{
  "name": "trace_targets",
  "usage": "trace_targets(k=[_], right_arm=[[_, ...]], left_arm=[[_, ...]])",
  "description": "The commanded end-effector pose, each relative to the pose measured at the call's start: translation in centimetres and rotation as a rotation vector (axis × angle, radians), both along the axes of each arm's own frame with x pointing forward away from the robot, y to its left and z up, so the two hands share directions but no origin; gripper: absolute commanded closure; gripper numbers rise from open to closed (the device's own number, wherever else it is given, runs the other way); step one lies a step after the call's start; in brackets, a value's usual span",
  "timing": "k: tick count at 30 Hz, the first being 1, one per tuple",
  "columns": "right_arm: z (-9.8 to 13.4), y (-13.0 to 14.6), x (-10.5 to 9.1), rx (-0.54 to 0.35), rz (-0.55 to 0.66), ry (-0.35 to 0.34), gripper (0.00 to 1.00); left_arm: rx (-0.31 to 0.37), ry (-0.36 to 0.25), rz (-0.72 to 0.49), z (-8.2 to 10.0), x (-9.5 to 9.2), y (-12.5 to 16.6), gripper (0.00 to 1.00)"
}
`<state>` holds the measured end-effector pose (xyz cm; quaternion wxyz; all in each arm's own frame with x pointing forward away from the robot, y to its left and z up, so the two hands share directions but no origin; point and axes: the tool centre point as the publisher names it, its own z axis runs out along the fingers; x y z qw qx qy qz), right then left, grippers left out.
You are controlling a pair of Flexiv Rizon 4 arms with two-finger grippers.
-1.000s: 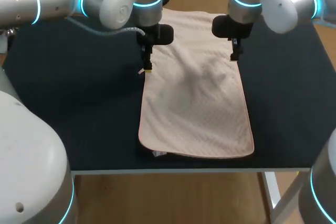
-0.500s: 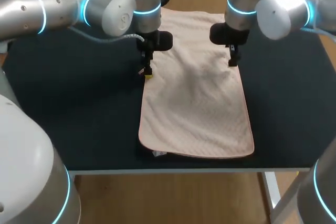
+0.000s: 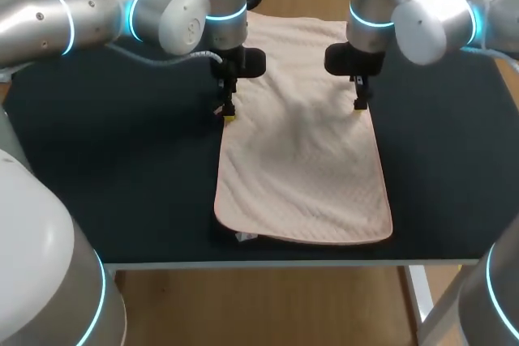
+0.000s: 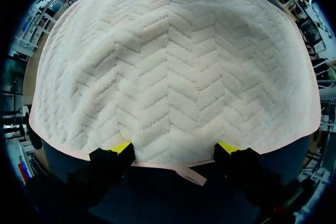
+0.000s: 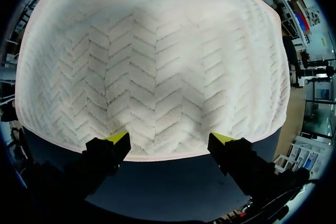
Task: Fold the towel
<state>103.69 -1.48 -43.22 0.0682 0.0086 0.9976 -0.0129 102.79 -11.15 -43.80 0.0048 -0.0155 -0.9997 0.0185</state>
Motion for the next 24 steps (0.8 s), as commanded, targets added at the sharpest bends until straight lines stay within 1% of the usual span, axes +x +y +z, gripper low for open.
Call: trace_targets(k=[1, 11, 12, 13, 14, 15, 16, 18, 19, 24], right_arm=[[-0.8, 0.1, 0.5, 0.000, -0.001, 0.015, 0.00], [-2.0, 0.0, 0.6, 0.010, 0.005, 0.036, 0.00], [-2.2, 0.0, 0.5, 0.006, 0.008, 0.041, 0.46], [-2.4, 0.0, 0.5, 0.007, 0.008, 0.044, 0.56], [-2.4, -0.1, 0.5, 0.008, 0.006, 0.045, 0.82], [-2.5, -0.1, 0.4, 0.008, 0.006, 0.046, 1.00], [-2.5, -0.1, 0.4, 0.008, 0.007, 0.046, 1.00], [-2.5, -0.2, 0.4, 0.004, 0.010, 0.046, 1.00], [-2.5, -0.3, 0.3, 0.004, 0.009, 0.046, 1.00], [-1.9, -0.7, 0.0, -0.001, 0.005, 0.047, 1.00]], left_arm=[[0.005, 0.004, 0.001, -0.3, 0.5, 0.1, 0.00], [0.006, 0.004, 0.001, -0.3, 0.5, 0.2, 0.00], [0.007, 0.005, 0.000, -0.3, 0.5, 0.2, 0.00], [0.006, 0.004, 0.001, -0.3, 0.5, 0.2, 0.22], [0.006, 0.005, 0.002, -0.4, 0.5, 0.2, 0.38], [0.006, 0.005, 0.003, -0.4, 0.5, 0.2, 0.56], [0.005, 0.005, 0.004, -0.4, 0.5, 0.2, 0.67], [0.003, 0.006, 0.006, -0.4, 0.5, 0.2, 0.93], [0.003, 0.005, 0.008, -0.4, 0.5, 0.2, 1.00], [0.001, 0.001, 0.014, -0.2, 0.4, 0.4, 1.00]])
